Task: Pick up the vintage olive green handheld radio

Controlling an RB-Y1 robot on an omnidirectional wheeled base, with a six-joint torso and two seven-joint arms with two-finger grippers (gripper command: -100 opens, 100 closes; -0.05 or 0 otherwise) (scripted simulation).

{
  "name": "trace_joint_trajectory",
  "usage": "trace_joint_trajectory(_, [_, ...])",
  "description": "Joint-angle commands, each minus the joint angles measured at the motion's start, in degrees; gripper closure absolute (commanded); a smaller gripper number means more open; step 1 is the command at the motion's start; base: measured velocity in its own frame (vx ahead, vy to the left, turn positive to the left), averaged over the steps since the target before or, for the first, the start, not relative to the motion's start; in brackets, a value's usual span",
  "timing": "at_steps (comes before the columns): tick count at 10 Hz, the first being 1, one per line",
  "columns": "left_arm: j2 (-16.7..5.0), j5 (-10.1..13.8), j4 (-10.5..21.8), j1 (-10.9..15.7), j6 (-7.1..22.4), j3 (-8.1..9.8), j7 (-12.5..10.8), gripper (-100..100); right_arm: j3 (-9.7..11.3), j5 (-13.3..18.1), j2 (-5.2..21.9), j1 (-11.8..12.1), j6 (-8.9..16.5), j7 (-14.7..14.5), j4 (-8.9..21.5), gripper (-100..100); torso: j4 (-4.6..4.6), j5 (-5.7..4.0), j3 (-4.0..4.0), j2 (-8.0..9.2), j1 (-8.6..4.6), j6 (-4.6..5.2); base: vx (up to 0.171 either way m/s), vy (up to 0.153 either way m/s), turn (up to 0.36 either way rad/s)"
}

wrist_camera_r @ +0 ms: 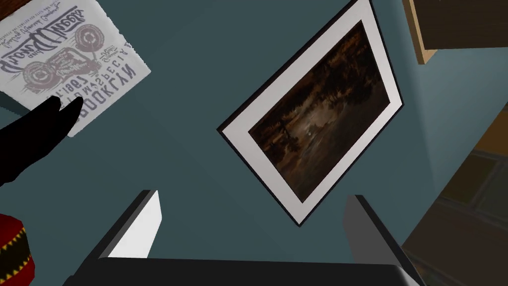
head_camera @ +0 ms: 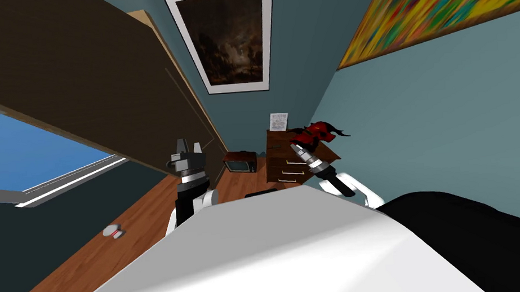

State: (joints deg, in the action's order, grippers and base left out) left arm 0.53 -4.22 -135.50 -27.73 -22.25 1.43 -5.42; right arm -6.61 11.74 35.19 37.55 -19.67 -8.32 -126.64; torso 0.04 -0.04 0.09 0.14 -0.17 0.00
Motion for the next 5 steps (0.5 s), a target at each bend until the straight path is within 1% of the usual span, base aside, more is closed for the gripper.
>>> trace_joint_trajectory(1, [0.0, 0.0, 0.0, 0.0, 0.0, 0.0, 0.0, 0, -0.34, 0.7, 2.45, 0.84, -0.29, -0.66, 1.16, -100, 0.0, 0.0, 0.0, 0.0, 0.0, 0.0, -0.041, -0.023, 0.075])
trace_joint_trajectory(2, [0.0, 0.0, 0.0, -0.01, 0.0, 0.0, 0.0, 0, -1.5, 1.86, 4.43, 2.41, 0.0, -1.34, 2.75, -100, -0.01, 0.0, -0.02, -0.04, 0.03, 0.02, -0.047, -0.021, 0.183])
trace_joint_trajectory(3, [0.0, 0.0, 0.0, 0.0, 0.0, 0.0, 0.0, 0, -1.5, 1.86, 5.93, 2.41, 0.0, -1.34, 2.75, -100, -0.01, 0.0, -0.02, -0.03, 0.03, -0.01, -0.039, -0.019, 0.104])
trace_joint_trajectory(4, [0.0, 0.0, 0.0, -0.01, 0.0, 0.0, 0.0, 0, -2.67, 3.07, 7.62, 4.07, 0.19, -1.94, 4.43, -100, -0.01, 0.01, -0.03, -0.05, 0.04, 0.02, -0.05, -0.014, 0.215])
trace_joint_trajectory(5, [0.0, 0.0, 0.0, 0.0, 0.0, 0.0, 0.0, 0, -2.67, 3.07, 9.45, 4.07, 0.19, -1.94, 4.43, -100, -0.01, 0.01, -0.02, -0.04, 0.05, -0.02, -0.04, -0.012, 0.081])
